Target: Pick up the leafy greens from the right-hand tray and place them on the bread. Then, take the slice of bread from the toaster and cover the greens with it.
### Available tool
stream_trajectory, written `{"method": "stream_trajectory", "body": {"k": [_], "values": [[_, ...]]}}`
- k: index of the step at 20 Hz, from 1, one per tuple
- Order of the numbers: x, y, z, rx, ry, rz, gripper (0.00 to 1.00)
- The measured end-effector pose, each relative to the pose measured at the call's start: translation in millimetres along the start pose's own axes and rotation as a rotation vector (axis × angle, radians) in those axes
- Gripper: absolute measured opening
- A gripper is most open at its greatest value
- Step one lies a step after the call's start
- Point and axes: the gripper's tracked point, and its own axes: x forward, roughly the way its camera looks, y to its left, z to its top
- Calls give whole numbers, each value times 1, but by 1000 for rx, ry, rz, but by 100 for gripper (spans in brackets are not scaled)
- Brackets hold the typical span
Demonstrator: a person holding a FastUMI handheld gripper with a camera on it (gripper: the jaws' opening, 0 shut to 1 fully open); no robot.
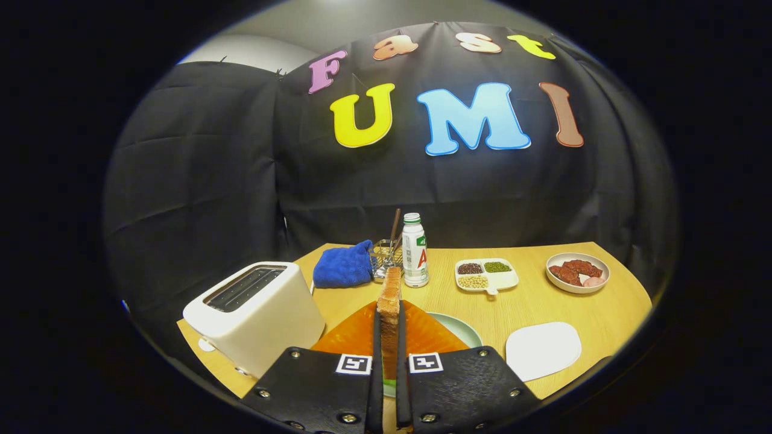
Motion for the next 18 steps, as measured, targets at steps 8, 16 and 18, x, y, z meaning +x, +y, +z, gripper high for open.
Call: {"method": "stream_trajectory", "body": {"k": [8, 16, 18], "values": [[25, 11, -39, 76, 47, 46, 8], [23, -28, -59, -75, 45, -72, 12], [21, -33, -61, -108, 42, -98, 17]]}}
